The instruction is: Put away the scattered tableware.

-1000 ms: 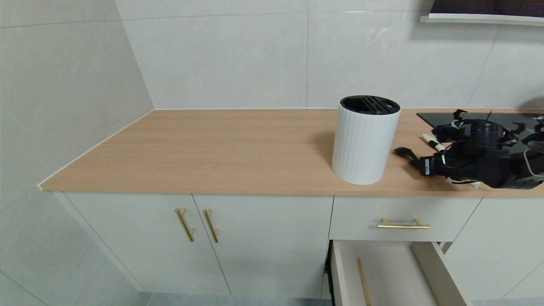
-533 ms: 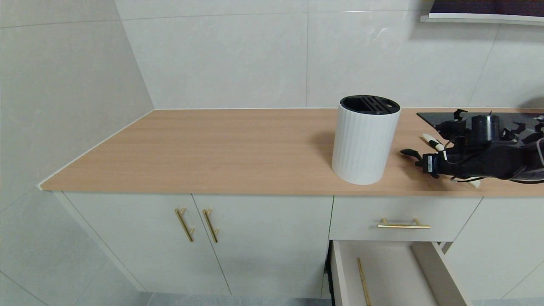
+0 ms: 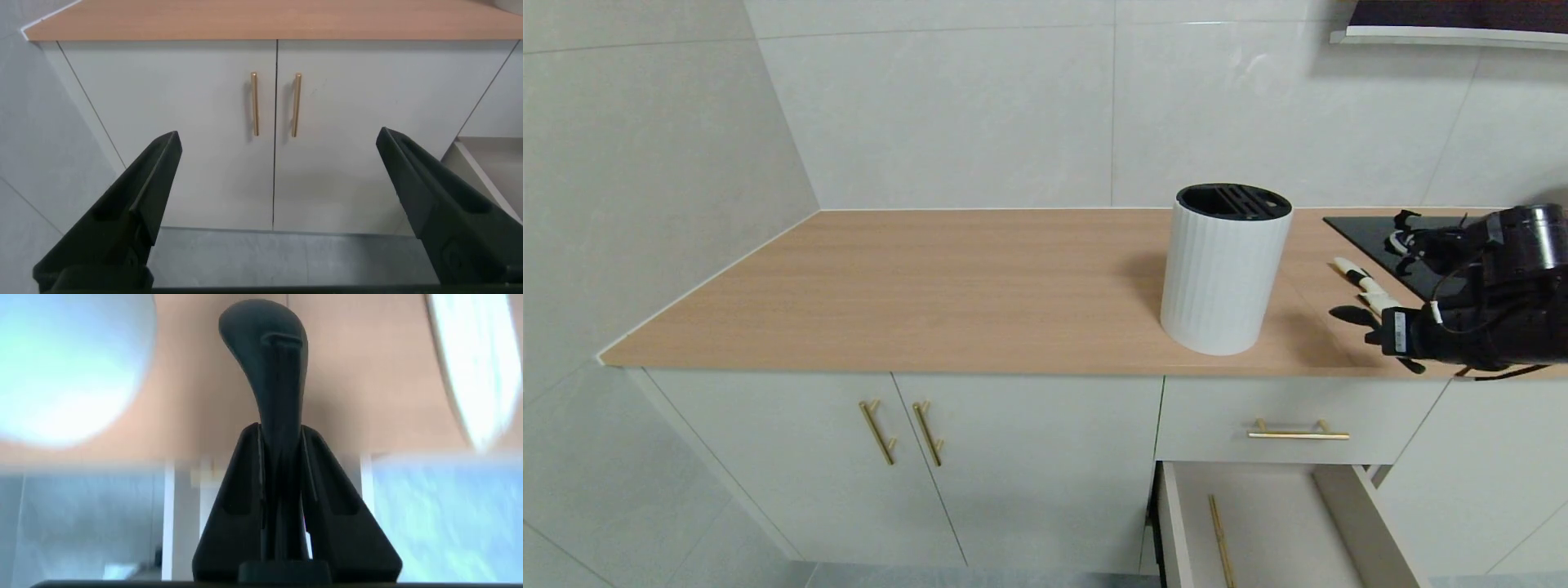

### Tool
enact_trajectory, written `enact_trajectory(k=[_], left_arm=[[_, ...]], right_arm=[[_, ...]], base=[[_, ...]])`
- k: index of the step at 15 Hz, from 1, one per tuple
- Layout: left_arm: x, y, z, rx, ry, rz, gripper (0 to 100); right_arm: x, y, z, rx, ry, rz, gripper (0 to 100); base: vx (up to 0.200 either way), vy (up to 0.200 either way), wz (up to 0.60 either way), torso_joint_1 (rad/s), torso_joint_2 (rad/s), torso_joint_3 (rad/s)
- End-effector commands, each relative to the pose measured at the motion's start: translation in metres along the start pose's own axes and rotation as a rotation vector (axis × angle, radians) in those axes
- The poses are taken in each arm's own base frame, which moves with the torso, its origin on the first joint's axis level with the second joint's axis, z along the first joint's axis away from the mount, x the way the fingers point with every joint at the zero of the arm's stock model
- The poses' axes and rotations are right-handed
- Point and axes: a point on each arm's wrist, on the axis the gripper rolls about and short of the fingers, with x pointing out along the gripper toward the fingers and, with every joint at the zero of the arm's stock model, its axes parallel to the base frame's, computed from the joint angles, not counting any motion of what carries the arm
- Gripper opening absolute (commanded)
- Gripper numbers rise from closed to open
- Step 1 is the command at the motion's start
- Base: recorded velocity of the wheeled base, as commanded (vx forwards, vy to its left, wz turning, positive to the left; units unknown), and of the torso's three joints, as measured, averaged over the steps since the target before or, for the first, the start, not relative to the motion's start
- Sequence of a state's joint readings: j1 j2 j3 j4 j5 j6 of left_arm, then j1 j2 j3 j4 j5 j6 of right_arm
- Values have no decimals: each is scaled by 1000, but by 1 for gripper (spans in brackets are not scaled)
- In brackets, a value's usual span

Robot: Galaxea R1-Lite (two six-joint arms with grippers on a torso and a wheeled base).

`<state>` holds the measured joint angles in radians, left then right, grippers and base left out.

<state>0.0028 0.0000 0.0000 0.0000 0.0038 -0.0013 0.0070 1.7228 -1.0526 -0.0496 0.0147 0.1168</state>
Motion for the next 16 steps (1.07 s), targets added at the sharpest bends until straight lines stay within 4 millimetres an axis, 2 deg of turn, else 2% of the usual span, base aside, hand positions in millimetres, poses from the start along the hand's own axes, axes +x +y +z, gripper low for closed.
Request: enact_trajectory(k=[1,4,6,9,10,16], left_arm=[[0,0,0,0,0,1,100],[0,0,0,0,-2,1,100],[0,0,0,0,0,1,100],[0,0,0,0,-2,1,100],[0,0,0,0,-2,1,100],[0,0,0,0,-2,1,100]], right_arm=[[-43,5,-21,-13,-17,28,0],[-73,14,-46,-42,-16,83,0],[-84,20,-61,-66,-4,118,0],[-83,19,-71,-70,25,117,0],[-77,17,-81,-69,72,107,0],[-53,17,-89,-72,144,91,0]], base=[[0,0,0,0,0,0],[0,0,0,0,0,0],[0,0,0,0,0,0],[0,0,0,0,0,0],[0,0,0,0,0,0],[0,0,0,0,0,0]])
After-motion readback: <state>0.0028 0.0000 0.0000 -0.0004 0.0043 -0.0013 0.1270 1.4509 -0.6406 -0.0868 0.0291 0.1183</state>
